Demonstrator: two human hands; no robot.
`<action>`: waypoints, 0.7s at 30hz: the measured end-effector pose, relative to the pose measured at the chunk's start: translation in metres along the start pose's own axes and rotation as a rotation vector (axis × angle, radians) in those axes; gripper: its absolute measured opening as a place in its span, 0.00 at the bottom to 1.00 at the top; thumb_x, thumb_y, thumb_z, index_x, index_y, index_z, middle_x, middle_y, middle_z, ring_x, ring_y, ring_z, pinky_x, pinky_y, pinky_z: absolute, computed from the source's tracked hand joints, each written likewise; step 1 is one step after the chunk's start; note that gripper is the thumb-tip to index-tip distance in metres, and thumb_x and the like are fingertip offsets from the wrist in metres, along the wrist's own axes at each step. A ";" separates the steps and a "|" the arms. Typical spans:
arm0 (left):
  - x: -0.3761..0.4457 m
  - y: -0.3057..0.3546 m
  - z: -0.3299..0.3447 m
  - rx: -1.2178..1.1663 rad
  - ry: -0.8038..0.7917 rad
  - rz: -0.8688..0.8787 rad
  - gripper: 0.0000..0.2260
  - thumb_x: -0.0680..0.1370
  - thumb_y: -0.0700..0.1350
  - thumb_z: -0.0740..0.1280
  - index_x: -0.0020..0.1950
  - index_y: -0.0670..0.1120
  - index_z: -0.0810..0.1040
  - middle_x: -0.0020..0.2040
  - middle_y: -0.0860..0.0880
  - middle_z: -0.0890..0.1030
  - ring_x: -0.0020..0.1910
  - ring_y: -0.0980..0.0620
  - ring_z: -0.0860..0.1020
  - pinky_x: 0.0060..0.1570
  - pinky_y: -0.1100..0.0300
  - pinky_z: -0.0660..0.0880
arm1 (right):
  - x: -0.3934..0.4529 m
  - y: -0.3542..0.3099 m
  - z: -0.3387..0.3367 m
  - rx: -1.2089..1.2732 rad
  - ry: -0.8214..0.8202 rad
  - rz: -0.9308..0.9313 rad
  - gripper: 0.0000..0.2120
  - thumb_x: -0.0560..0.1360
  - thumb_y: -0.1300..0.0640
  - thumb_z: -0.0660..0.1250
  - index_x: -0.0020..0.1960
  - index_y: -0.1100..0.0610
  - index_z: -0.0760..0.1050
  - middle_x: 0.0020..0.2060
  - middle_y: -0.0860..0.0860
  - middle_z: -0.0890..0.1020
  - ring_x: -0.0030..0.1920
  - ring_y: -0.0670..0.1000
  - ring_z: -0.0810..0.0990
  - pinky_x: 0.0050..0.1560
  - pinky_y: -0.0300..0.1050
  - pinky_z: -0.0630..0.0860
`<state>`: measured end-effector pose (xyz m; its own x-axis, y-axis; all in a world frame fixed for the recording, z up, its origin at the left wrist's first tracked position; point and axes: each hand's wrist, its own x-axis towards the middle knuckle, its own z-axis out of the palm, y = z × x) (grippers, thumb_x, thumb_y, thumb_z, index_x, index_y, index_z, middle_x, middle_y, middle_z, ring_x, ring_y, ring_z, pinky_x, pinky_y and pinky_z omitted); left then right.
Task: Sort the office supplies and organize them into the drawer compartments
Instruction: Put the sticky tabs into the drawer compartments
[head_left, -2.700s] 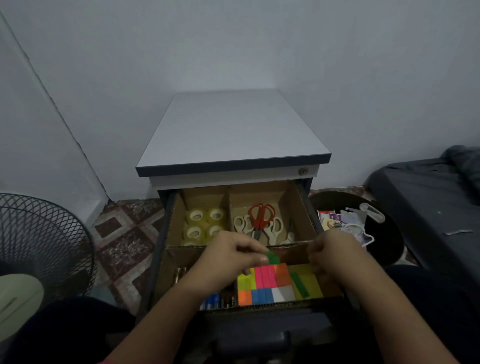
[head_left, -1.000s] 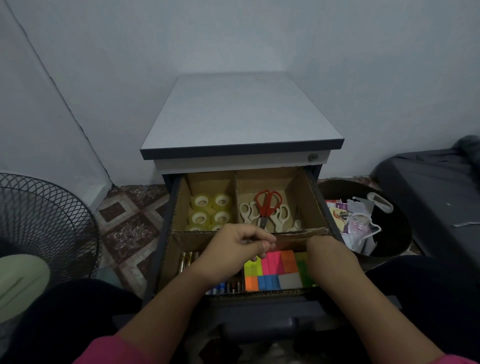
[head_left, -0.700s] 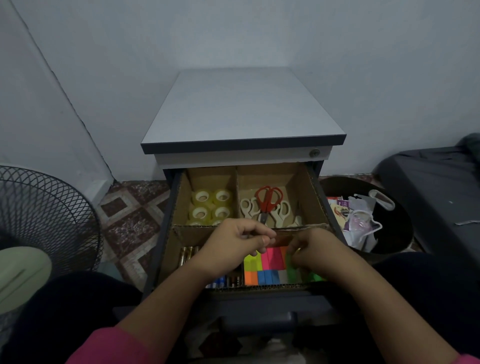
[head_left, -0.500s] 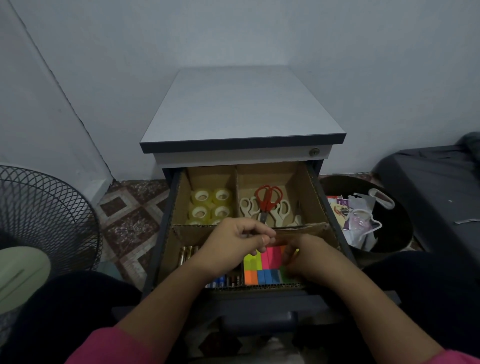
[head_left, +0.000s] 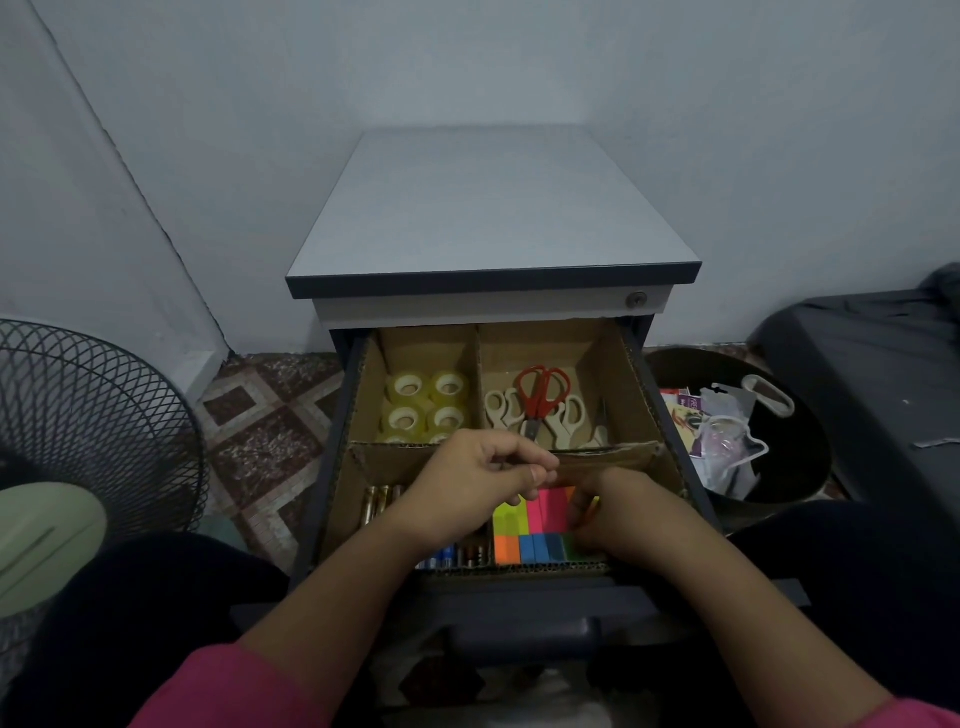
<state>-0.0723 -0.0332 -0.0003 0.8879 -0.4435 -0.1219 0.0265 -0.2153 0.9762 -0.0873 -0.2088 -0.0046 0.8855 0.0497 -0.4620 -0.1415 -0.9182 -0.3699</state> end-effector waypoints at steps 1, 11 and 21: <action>0.000 0.000 0.000 0.001 0.002 0.001 0.07 0.77 0.35 0.66 0.51 0.45 0.81 0.47 0.49 0.85 0.40 0.61 0.80 0.40 0.68 0.75 | 0.000 0.000 0.000 -0.002 0.004 -0.003 0.03 0.72 0.55 0.69 0.44 0.48 0.78 0.44 0.47 0.81 0.44 0.46 0.80 0.48 0.43 0.79; -0.001 0.001 0.000 -0.014 0.005 -0.001 0.08 0.77 0.35 0.66 0.48 0.47 0.81 0.45 0.50 0.85 0.40 0.59 0.80 0.41 0.67 0.75 | 0.002 0.004 -0.004 -0.144 -0.027 -0.099 0.09 0.69 0.54 0.71 0.44 0.43 0.74 0.45 0.45 0.79 0.48 0.48 0.79 0.51 0.47 0.78; 0.000 0.001 0.001 -0.020 0.001 0.000 0.08 0.77 0.35 0.66 0.49 0.45 0.81 0.47 0.48 0.84 0.39 0.60 0.80 0.40 0.69 0.74 | 0.006 0.000 -0.003 -0.206 -0.077 -0.114 0.09 0.72 0.56 0.68 0.51 0.46 0.76 0.50 0.46 0.79 0.51 0.49 0.78 0.53 0.47 0.77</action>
<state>-0.0730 -0.0341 0.0005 0.8883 -0.4429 -0.1216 0.0354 -0.1979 0.9796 -0.0809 -0.2096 -0.0052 0.8533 0.1802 -0.4893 0.0578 -0.9653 -0.2547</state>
